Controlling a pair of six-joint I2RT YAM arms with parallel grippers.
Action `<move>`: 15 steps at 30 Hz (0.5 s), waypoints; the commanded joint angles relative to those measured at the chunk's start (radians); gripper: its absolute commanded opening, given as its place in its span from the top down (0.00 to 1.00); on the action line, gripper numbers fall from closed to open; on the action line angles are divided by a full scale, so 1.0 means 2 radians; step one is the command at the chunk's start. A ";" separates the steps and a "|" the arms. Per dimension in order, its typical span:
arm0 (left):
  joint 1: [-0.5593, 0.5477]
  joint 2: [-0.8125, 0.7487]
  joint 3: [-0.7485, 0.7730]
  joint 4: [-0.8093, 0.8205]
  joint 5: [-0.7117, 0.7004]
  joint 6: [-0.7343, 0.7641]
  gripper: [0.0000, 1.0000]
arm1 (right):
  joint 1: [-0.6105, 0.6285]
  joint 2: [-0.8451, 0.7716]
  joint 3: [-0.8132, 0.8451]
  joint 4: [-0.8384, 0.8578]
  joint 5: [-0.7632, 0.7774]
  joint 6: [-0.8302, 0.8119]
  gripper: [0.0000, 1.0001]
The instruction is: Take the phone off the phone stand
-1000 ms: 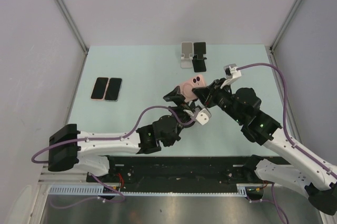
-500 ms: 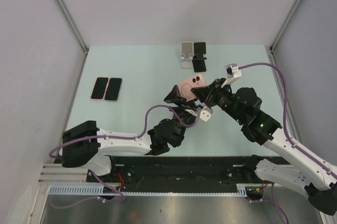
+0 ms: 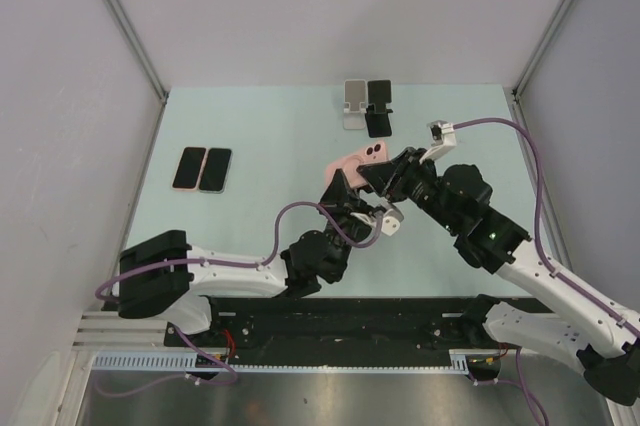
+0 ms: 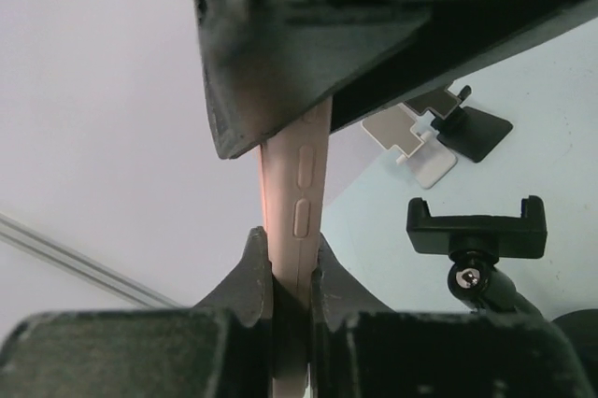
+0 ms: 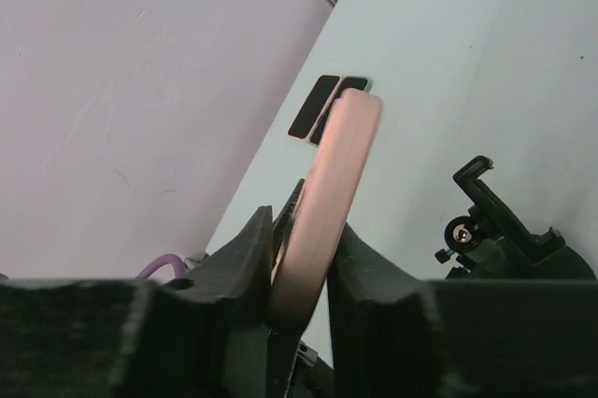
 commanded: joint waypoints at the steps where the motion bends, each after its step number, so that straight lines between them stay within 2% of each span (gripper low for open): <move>1: 0.007 -0.033 -0.015 0.064 -0.052 -0.050 0.99 | -0.002 -0.016 0.027 0.066 -0.032 -0.045 0.61; 2: 0.007 -0.040 -0.018 0.063 -0.054 -0.058 1.00 | -0.005 -0.017 0.027 0.068 -0.034 -0.045 0.55; 3: 0.006 -0.043 -0.021 0.063 -0.056 -0.062 0.99 | -0.010 -0.018 0.027 0.070 -0.036 -0.046 0.43; 6: 0.007 -0.060 -0.035 0.063 -0.062 -0.077 1.00 | -0.028 -0.024 0.027 0.071 -0.038 -0.045 0.24; 9: 0.008 -0.083 -0.050 0.060 -0.068 -0.094 0.99 | -0.041 -0.032 0.027 0.076 -0.060 -0.049 0.14; 12: 0.014 -0.119 -0.060 0.018 -0.064 -0.139 0.99 | -0.051 -0.038 0.027 0.083 -0.075 -0.065 0.12; 13: 0.017 -0.133 -0.057 -0.017 -0.056 -0.202 0.99 | -0.055 -0.038 0.027 0.084 -0.077 -0.068 0.12; 14: 0.030 -0.146 -0.053 -0.110 -0.044 -0.248 1.00 | -0.058 -0.039 0.027 0.084 -0.080 -0.072 0.12; 15: 0.040 -0.181 -0.049 -0.165 -0.001 -0.298 1.00 | -0.060 -0.038 0.027 0.084 -0.086 -0.078 0.12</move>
